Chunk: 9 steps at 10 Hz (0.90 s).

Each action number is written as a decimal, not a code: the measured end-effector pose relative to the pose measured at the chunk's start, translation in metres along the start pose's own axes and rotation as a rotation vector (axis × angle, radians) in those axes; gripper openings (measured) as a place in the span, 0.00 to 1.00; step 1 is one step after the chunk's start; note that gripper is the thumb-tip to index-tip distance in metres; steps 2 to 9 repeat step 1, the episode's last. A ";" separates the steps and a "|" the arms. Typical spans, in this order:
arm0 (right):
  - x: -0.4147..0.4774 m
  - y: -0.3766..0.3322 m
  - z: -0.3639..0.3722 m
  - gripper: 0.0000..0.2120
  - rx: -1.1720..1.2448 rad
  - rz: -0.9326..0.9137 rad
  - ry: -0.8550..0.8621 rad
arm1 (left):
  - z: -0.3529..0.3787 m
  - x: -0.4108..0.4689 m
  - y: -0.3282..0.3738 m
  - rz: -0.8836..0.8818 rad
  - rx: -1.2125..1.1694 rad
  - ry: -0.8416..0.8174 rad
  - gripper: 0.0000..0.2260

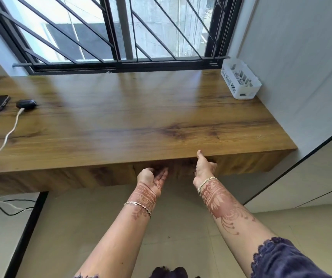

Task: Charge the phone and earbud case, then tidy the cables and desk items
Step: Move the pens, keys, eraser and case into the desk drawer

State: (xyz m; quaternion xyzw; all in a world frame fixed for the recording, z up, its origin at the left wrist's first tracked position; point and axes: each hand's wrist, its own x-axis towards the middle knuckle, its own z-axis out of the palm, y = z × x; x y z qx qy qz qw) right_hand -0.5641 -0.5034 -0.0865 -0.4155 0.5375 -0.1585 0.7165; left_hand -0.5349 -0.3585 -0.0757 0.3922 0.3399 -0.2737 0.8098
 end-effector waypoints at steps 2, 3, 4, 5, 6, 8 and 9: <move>-0.014 0.003 -0.005 0.35 -0.073 -0.005 -0.007 | 0.001 -0.013 -0.002 0.038 0.039 -0.040 0.10; -0.014 0.003 -0.005 0.35 -0.073 -0.005 -0.007 | 0.001 -0.013 -0.002 0.038 0.039 -0.040 0.10; -0.014 0.003 -0.005 0.35 -0.073 -0.005 -0.007 | 0.001 -0.013 -0.002 0.038 0.039 -0.040 0.10; -0.014 0.003 -0.005 0.35 -0.073 -0.005 -0.007 | 0.001 -0.013 -0.002 0.038 0.039 -0.040 0.10; -0.014 0.003 -0.005 0.35 -0.073 -0.005 -0.007 | 0.001 -0.013 -0.002 0.038 0.039 -0.040 0.10; -0.014 0.003 -0.005 0.35 -0.073 -0.005 -0.007 | 0.001 -0.013 -0.002 0.038 0.039 -0.040 0.10; -0.014 0.003 -0.005 0.35 -0.073 -0.005 -0.007 | 0.001 -0.013 -0.002 0.038 0.039 -0.040 0.10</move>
